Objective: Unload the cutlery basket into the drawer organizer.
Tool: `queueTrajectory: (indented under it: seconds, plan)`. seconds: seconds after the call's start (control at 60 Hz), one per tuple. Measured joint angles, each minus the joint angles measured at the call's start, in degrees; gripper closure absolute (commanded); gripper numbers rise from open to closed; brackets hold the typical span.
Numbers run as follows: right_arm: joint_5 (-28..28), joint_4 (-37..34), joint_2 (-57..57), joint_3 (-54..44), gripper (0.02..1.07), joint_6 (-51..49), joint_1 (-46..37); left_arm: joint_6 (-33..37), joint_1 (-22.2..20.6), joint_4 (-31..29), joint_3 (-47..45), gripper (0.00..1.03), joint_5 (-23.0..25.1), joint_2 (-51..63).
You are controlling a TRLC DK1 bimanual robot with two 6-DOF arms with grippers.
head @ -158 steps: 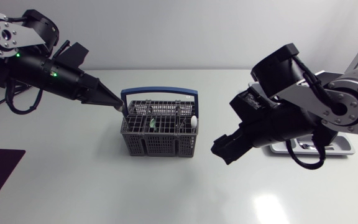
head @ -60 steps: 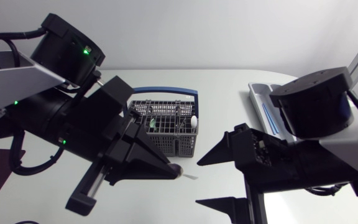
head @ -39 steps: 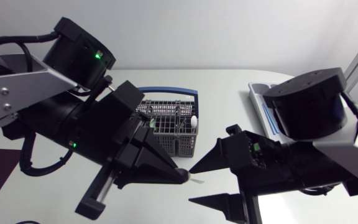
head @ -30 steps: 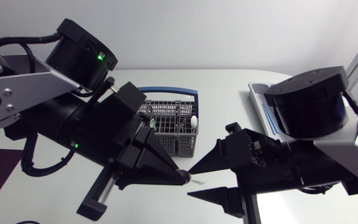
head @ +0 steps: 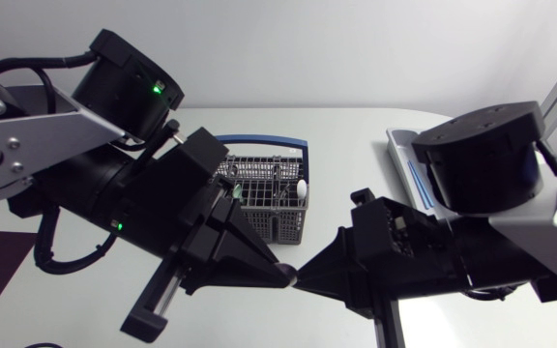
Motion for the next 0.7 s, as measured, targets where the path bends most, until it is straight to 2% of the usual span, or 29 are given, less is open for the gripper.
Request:
queueTrajectory:
  seconds: [0.067, 0.183, 0.333, 0.45, 0.7]
  plan:
    - [-0.2, 0.0, 0.0, 0.0, 1.02, 0.0, 0.0, 0.0, 0.2, 0.2, 0.0, 0.68, 0.0, 0.1]
    - [-0.2, 0.0, 0.0, 0.0, 1.02, 0.2, 0.0, -0.1, 1.1, 0.8, 0.0, 0.45, 0.0, 0.1]
    - [-0.2, -0.2, 0.3, 0.0, 1.02, 0.9, 0.0, -1.7, 2.3, 1.1, 0.0, 0.26, -0.5, 0.1]
    - [0.0, -0.5, 1.3, 0.0, 1.02, 0.9, 0.0, -4.6, 4.5, 3.7, 0.2, 0.17, -1.8, 0.2]
    - [0.3, -1.5, 1.6, -0.7, 1.02, 0.9, -2.0, -11.1, 8.9, 6.4, 3.6, 0.16, -7.3, 3.3]
